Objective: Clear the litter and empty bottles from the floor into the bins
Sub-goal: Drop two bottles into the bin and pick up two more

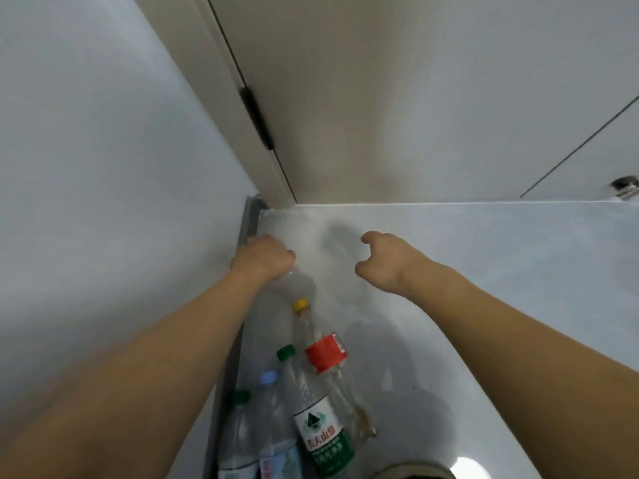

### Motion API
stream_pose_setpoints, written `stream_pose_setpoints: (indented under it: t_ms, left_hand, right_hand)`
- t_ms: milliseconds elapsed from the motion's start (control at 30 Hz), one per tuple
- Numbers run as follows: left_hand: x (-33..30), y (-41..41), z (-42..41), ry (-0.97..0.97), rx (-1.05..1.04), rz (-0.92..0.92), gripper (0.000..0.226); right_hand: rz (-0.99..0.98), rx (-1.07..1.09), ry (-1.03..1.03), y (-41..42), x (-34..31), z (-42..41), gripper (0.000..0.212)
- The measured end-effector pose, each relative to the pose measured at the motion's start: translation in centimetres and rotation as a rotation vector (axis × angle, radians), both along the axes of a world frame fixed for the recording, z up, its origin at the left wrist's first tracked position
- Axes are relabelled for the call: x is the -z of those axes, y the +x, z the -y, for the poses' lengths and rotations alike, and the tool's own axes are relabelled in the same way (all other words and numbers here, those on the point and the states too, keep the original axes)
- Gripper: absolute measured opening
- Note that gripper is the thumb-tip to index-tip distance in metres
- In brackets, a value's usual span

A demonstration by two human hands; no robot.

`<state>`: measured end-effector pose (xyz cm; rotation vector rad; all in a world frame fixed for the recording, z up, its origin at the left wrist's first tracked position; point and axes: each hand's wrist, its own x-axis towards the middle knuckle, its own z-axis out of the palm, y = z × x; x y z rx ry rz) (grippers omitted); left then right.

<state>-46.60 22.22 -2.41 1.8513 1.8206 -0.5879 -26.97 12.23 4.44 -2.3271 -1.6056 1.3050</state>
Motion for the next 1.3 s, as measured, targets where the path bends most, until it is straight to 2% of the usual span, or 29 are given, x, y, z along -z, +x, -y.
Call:
stream_pose_setpoints:
  t_ms: [100, 167, 300, 400, 500, 600, 667, 767, 900, 1000, 1167, 1300]
  left_hand:
    - [0.9, -2.3, 2.2, -0.132, -0.07, 0.043, 0.064]
    - [2.0, -3.3, 4.1, -0.286, -0.067, 0.076, 0.047]
    - [3.6, -4.5, 7.7, -0.54, -0.2, 0.193, 0.019]
    - [4.0, -4.4, 8.6, -0.648, -0.197, 0.224, 0.014]
    - [4.1, -3.8, 8.8, -0.688, -0.097, 0.165, 0.009]
    - [4.9, -3.8, 8.3, -0.582, -0.01, 0.185, 0.014]
    - [5.7, -4.1, 7.4, -0.442, -0.039, 0.271, 0.008]
    - [6.7, -4.0, 5.9, -0.187, -0.13, 0.387, 0.028]
    - [7.6, -3.0, 4.8, 0.066, -0.206, 0.434, 0.033]
    - [8.2, -3.3, 3.9, 0.101, -0.291, 0.515, 0.034]
    - [8.5, -3.3, 2.9, 0.034, -0.261, 0.555, 0.033]
    - [8.6, -3.1, 2.6, 0.029, -0.272, 0.563, 0.033]
  right_hand:
    - [-0.083, 0.021, -0.051, -4.0, 2.9, 1.3, 0.058]
    - [-0.096, 0.034, -0.113, -5.4, 4.6, 2.8, 0.058]
    - [-0.038, 0.012, -0.178, -5.5, 6.5, 5.1, 0.055]
    - [-0.019, -0.018, -0.2, -5.5, 7.1, 5.9, 0.054]
    - [-0.077, -0.06, -0.275, -5.8, 7.6, 6.5, 0.057]
    - [-0.092, -0.067, -0.292, -5.8, 7.8, 6.6, 0.058]
    - [-0.094, -0.053, -0.28, -5.5, 8.0, 6.5, 0.055]
    - [-0.096, -0.033, -0.258, -5.5, 8.3, 6.0, 0.052]
    - [-0.083, 0.006, -0.229, -5.9, 9.1, 4.7, 0.055]
    - [-0.008, 0.0, -0.192, -6.1, 9.6, 3.4, 0.059]
    - [0.083, -0.052, -0.167, -6.6, 10.9, 3.1, 0.05]
    - [0.086, -0.063, -0.146, -5.7, 11.3, 2.9, 0.051]
